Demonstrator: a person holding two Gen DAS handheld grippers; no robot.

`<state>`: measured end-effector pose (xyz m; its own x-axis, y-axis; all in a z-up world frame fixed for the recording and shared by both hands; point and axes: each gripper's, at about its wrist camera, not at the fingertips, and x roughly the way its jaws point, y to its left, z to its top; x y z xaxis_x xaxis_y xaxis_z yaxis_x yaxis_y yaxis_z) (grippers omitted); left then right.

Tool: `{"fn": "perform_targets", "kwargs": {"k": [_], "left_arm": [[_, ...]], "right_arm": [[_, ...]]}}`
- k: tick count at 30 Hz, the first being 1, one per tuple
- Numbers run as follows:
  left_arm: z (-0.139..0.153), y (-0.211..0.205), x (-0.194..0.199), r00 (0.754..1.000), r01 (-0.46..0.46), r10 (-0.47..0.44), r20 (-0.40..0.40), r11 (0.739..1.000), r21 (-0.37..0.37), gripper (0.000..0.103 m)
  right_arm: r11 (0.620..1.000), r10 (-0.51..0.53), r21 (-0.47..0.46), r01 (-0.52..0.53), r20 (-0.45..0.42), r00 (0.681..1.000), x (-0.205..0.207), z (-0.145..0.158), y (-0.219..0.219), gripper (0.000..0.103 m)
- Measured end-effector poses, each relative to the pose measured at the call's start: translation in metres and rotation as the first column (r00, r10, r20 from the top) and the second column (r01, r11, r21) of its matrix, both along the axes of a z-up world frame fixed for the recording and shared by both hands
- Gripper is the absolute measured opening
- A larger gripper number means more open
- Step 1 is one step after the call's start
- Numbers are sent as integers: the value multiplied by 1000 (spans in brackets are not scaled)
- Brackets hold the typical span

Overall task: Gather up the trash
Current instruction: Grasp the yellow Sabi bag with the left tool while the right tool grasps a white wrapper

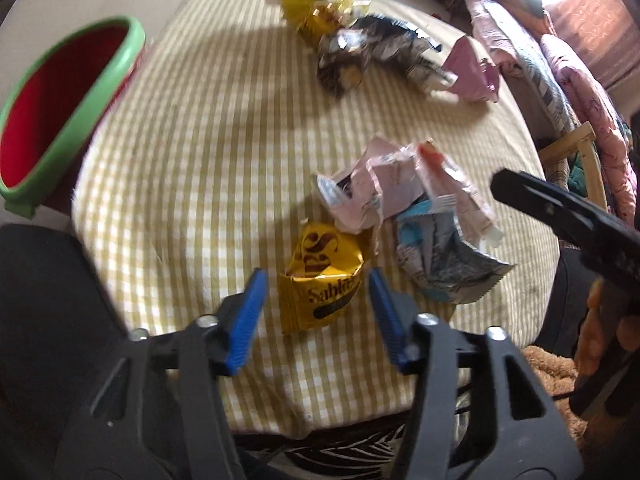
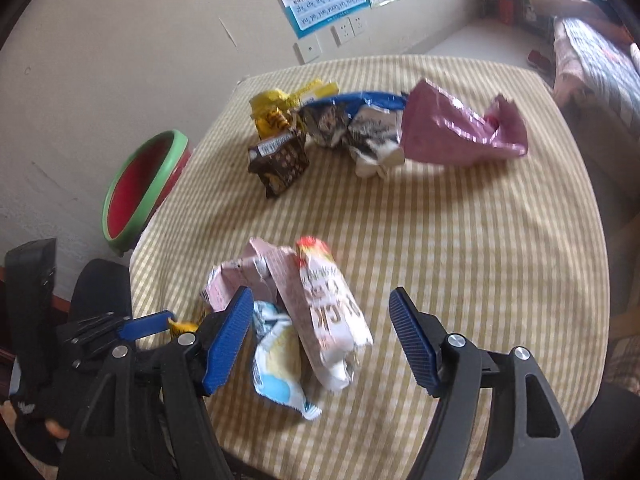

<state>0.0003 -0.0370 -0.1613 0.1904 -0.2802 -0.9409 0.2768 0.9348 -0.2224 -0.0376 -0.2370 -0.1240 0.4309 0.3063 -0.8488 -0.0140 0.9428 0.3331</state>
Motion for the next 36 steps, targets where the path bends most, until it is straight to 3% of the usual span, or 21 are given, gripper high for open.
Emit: {"fn": "perform_targets", "kwargs": {"k": [3,11,17,19,25,30,36], "left_arm": [[-5,3,5,999,-14,13,-31,1000,-28,36],[12,2,2,999,-22,24,44,998,-56,28],[15,4,4,998,-35,39,56,997,-72,28],[17,7,3,997,-34,39,60,997,-76,27],[33,16,2,990,-60,72,121,993,-103,27],[61,23,9,965,-86,108,239,991,-102,27],[82,29,19,938,-117,148,315,986,-115,27]], "right_arm": [[1000,6,10,-5,-24,1000,-2,-9,3,69],[999,-30,41,32,-43,999,5,-22,-6,68],[998,-4,61,12,-115,993,11,-41,-5,47],[997,4,71,5,-119,993,11,-45,-3,35],[999,-17,42,18,-35,999,9,-21,-6,31],[997,-53,60,49,58,997,16,13,-9,31],[995,-56,90,43,156,986,27,49,2,31]]}}
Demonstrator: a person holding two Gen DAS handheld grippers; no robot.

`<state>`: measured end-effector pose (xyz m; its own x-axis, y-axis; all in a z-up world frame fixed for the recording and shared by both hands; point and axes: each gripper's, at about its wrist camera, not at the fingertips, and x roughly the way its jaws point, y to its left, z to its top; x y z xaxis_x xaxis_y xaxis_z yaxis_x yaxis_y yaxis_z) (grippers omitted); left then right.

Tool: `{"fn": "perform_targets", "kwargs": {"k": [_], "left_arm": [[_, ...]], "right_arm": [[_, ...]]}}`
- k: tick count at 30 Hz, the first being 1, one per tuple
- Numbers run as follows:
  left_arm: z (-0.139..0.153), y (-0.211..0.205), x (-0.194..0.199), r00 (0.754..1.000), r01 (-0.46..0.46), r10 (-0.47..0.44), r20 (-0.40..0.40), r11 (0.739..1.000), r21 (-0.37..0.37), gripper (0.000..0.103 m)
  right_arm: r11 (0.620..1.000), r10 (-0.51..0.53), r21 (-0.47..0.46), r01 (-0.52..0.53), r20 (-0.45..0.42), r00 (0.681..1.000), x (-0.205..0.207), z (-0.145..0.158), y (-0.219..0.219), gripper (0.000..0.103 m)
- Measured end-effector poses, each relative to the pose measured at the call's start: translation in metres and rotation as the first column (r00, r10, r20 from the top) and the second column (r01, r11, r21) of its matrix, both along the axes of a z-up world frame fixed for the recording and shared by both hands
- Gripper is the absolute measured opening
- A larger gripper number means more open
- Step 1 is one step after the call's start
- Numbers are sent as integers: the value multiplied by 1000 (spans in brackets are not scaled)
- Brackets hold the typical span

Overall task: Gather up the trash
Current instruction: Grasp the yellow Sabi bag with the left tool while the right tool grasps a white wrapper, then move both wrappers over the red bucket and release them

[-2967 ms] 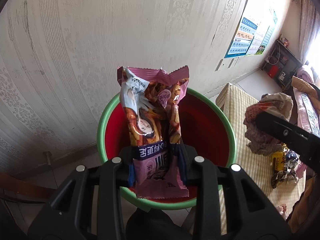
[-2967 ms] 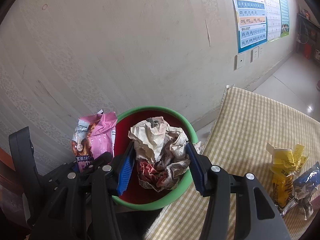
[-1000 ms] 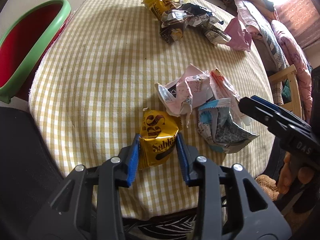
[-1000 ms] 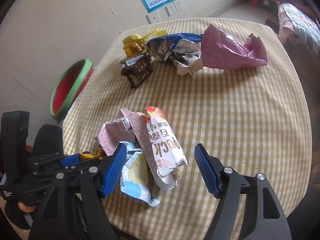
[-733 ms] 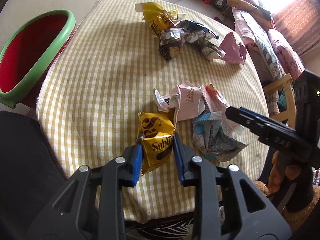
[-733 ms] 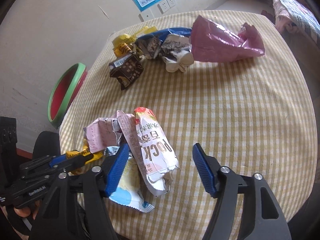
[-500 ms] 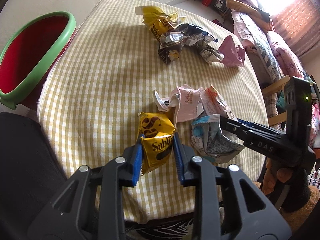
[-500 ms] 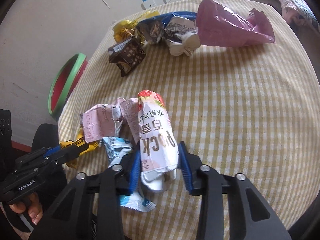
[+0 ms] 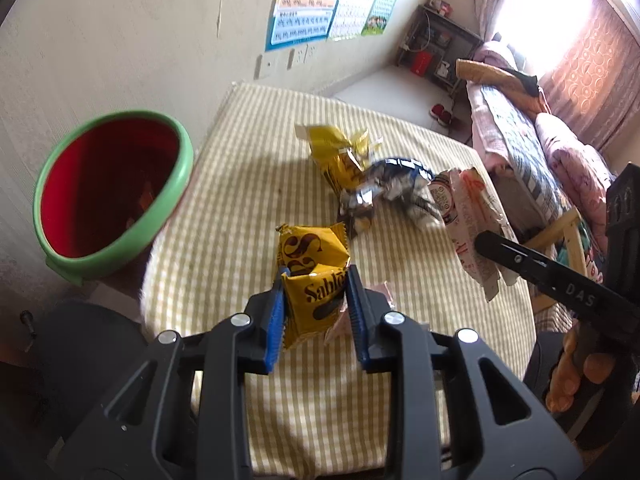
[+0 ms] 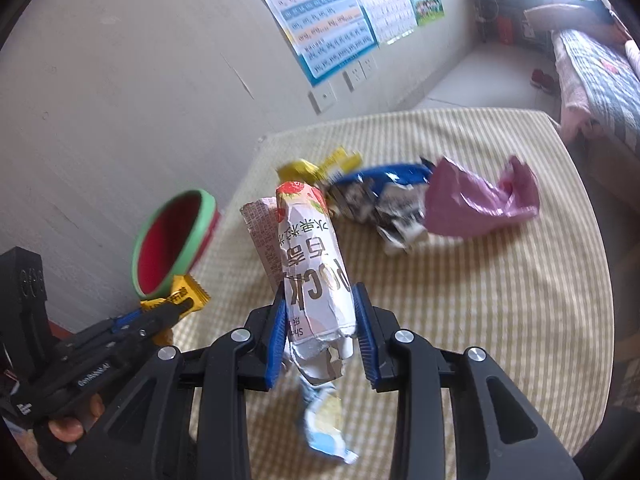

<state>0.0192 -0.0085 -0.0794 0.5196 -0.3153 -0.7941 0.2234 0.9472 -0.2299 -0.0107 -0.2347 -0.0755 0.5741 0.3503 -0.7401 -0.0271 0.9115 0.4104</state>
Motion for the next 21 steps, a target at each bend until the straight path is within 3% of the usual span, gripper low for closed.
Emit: {"fn": "perform_targets", "kwargs": {"k": [11,21], "left_arm": [[27,18,10,989,-84,80,125,996,22,28],[28,41,14,980,-136,134,144,991,2,28]], "right_arm": [[998,59,-20,-58,62,996,9,23,39,32],[993,113,-43,-111,65,991,20,29,68,32]]}}
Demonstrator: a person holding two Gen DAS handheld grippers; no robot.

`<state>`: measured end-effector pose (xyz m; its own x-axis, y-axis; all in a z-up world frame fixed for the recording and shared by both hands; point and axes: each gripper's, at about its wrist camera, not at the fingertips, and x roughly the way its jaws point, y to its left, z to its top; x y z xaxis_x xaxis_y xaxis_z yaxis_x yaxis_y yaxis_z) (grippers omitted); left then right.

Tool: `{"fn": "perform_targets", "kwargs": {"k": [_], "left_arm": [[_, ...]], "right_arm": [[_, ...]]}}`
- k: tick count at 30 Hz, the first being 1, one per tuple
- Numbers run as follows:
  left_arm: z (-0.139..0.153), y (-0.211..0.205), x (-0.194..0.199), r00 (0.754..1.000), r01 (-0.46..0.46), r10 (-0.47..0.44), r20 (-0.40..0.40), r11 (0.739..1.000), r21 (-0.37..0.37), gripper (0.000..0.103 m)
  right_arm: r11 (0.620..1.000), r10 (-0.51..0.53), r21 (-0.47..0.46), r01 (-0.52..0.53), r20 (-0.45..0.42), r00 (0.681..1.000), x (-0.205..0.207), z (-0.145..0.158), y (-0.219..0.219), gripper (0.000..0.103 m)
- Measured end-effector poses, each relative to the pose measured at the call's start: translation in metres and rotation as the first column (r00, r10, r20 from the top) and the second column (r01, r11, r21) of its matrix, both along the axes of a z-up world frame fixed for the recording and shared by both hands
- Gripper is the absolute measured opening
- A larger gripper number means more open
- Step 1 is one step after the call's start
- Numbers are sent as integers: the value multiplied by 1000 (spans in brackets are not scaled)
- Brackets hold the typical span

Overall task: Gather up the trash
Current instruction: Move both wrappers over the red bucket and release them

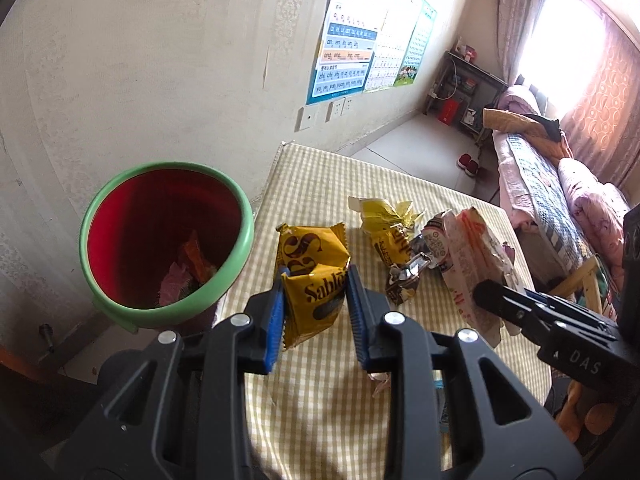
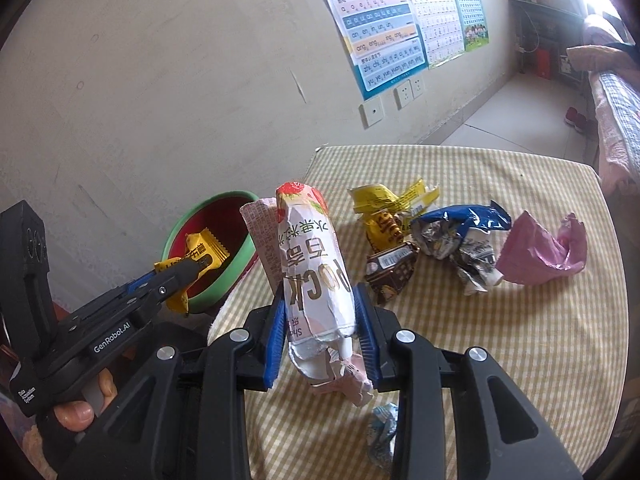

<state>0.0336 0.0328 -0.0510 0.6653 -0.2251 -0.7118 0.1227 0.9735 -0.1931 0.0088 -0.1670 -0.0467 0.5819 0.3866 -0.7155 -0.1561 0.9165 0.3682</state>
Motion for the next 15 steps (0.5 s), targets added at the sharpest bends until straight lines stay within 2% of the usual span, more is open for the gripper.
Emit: {"fn": "perform_targets", "kwargs": {"k": [15], "left_arm": [[-4,32,5,997,-71,72,5,997,-8,28]], "right_arm": [[996,81,-28,-81,-5,997,11,0,41,32]]}}
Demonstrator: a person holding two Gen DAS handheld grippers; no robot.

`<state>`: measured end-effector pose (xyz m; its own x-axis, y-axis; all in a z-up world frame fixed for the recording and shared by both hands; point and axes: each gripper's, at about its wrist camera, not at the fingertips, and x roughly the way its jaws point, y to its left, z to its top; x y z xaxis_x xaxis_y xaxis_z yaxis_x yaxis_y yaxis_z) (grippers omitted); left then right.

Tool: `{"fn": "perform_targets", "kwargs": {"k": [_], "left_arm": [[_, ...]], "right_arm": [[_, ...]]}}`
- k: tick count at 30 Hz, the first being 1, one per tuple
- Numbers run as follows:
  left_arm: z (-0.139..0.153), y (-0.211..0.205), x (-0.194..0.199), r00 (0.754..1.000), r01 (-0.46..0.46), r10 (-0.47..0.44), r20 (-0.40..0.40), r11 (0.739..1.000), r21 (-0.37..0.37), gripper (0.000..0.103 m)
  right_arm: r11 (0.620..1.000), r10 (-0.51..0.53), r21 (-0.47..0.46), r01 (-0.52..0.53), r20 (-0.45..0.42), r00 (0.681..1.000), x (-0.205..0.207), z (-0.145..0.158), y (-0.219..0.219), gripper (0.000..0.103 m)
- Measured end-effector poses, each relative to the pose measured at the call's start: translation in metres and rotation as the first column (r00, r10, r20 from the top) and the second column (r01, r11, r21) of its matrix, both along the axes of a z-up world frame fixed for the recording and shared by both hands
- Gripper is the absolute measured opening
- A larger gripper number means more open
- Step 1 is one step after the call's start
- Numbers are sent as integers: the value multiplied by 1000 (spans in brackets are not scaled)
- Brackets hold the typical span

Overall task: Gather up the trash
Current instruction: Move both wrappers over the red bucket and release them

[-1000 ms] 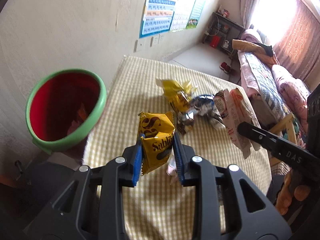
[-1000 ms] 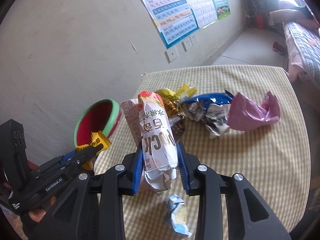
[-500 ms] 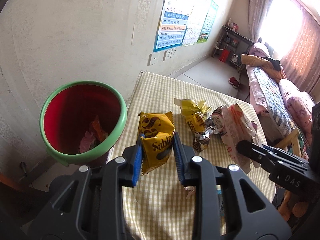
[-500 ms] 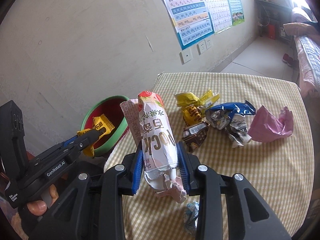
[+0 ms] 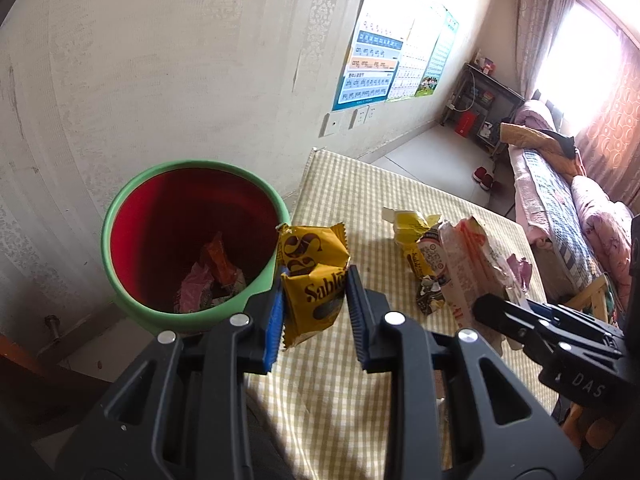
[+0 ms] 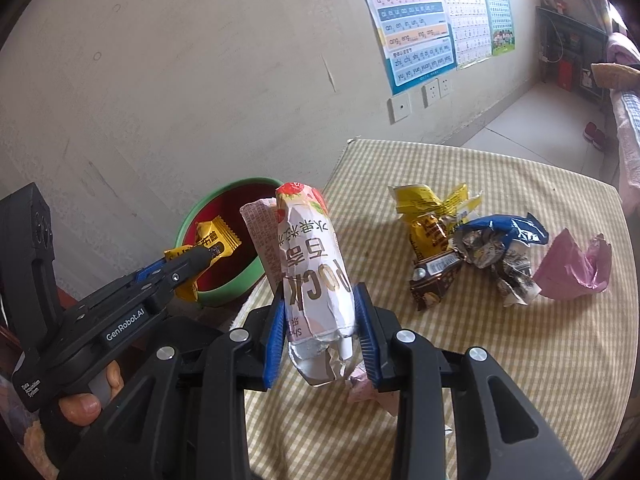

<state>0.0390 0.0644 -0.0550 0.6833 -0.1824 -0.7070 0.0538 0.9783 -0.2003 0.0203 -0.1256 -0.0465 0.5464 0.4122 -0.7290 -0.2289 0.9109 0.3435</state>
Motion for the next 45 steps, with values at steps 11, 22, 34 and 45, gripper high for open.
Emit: {"fn": "perform_targets", "kwargs": {"k": [11,22,34,45], "left_arm": [[-3,19,4,999,-41,41,-5,999,-5,28],[-5,36,12,996,-88,88,-8,996,12,28],[-13,50,20,993,-114,114,-24,993,16,28],[-18,51,29,990,-129,129,-49,992,15,28]], "right_arm": [[999,46,-5,-46,5,999,10,1,24,32],[998,69,-2,-69,8,998,23,3,38,32],[996,85,1,-85,-11,996,36,-2,47,32],[995,95,6,-95,-31,995,45,-9,53,32]]}}
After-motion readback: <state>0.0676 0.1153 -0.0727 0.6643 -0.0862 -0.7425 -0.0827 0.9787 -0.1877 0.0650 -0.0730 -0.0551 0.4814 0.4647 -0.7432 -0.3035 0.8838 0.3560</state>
